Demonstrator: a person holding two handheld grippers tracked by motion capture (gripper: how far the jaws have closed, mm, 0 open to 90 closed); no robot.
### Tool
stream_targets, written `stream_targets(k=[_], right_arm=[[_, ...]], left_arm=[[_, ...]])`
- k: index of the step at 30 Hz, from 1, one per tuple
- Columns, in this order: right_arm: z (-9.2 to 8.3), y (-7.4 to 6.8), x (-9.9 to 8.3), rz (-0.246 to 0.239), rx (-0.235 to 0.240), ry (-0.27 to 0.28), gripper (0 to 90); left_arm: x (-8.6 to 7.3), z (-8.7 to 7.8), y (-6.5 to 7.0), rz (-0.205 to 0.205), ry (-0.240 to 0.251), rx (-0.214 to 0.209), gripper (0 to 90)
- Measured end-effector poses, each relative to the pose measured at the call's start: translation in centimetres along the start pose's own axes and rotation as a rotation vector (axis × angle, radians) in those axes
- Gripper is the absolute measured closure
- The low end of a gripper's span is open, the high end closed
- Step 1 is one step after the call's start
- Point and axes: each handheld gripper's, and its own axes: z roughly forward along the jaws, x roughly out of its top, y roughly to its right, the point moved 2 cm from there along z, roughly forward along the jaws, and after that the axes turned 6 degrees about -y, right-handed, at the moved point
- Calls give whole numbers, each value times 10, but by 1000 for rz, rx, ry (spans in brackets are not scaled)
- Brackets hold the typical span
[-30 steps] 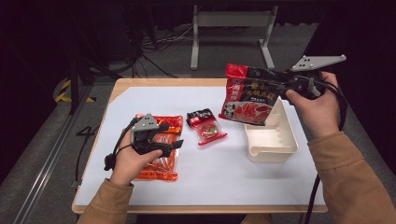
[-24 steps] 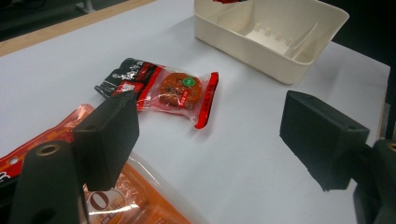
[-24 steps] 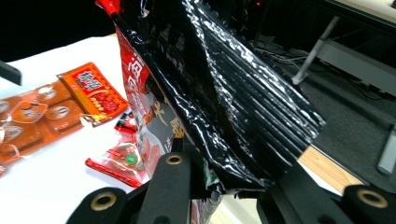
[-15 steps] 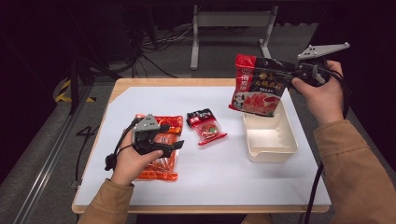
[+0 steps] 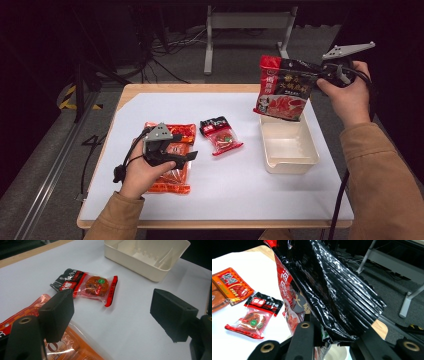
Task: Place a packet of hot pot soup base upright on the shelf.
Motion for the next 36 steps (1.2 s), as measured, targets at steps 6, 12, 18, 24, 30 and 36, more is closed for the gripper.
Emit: stream_targets(k=[6, 12, 18, 24, 30, 36], right_arm=[[6, 12, -4, -8, 4, 0, 790], [10, 19, -7, -15, 12, 21, 790], [16, 18, -11, -32, 25, 17, 789], [21, 19, -14, -44, 11, 11, 788], [26, 20, -19, -50, 3, -4, 787], [32, 19, -21, -70, -8, -22, 780]], left_arm=[[-1, 4, 2, 14, -21, 5, 199], [-1, 6, 3, 16, -28, 1, 196], [-1, 8, 5, 21, -32, -5, 196], [-1, 7, 4, 19, -32, -5, 195], [-1, 8, 4, 16, -33, -8, 195], [-2, 11, 3, 13, -40, -13, 194]])
